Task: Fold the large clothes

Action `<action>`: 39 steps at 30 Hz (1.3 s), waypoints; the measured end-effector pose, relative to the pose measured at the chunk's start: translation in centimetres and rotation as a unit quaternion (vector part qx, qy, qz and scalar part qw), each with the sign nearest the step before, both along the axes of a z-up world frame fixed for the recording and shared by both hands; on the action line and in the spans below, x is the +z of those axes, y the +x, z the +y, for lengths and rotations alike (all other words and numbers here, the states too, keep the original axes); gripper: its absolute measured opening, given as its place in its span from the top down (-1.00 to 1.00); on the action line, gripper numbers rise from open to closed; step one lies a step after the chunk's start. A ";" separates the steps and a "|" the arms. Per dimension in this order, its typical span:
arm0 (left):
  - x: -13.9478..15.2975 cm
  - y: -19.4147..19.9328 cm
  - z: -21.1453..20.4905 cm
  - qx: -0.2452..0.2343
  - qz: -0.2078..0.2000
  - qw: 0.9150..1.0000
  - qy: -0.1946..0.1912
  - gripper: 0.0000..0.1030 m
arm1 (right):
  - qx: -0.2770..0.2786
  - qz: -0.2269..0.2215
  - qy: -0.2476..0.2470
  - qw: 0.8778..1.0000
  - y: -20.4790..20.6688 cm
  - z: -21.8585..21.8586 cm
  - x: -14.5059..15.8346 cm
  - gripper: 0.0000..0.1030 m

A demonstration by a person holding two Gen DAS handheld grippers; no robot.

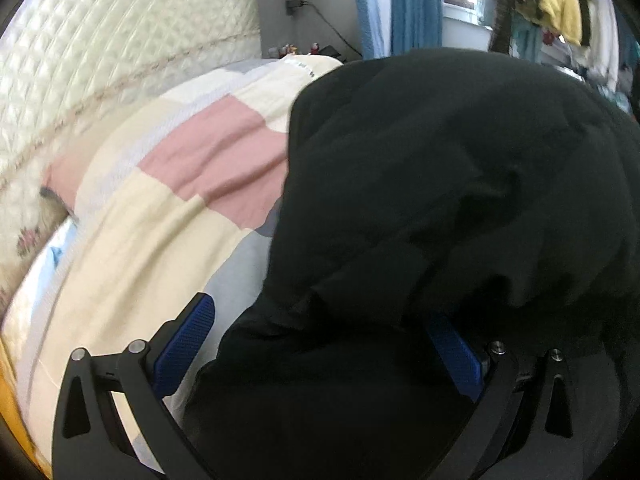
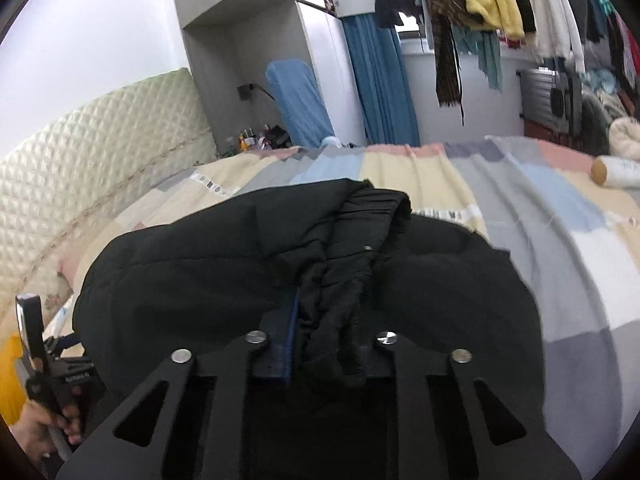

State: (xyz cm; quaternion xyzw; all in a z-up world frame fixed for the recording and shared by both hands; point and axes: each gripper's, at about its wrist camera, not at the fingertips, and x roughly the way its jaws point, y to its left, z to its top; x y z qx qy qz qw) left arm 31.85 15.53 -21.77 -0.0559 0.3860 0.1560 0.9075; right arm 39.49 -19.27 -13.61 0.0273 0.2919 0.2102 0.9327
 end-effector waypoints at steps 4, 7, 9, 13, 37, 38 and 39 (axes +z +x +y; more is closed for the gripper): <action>0.2 -0.4 0.8 0.014 -0.009 1.000 -0.024 -0.99 | -0.007 -0.024 -0.004 1.000 -0.8 -0.6 1.5 0.76; 0.4 -0.8 1.0 0.019 -0.015 0.999 -0.029 -0.99 | -0.017 -0.034 -0.012 0.999 -1.1 -1.2 2.3 0.77; 0.6 -1.2 1.2 0.024 -0.026 0.999 -0.031 -0.99 | -0.024 -0.039 -0.017 0.999 -1.2 -1.6 2.5 0.78; 1.3 -1.8 1.2 0.022 -0.047 0.998 -0.037 -1.00 | -0.051 -0.039 -0.037 0.997 -1.0 -2.4 1.9 0.80; 0.6 1.4 3.3 0.016 -0.064 0.990 -0.121 -1.00 | -0.054 0.030 -0.106 0.992 2.9 -0.1 -6.8 0.67; 0.5 1.4 3.3 0.016 -0.062 0.990 -0.123 -1.00 | -0.054 0.030 -0.106 0.992 2.9 0.1 -7.0 0.67; 0.5 1.5 3.2 0.014 -0.060 0.990 -0.123 -1.00 | -0.054 0.029 -0.106 0.992 2.9 0.2 -7.3 0.67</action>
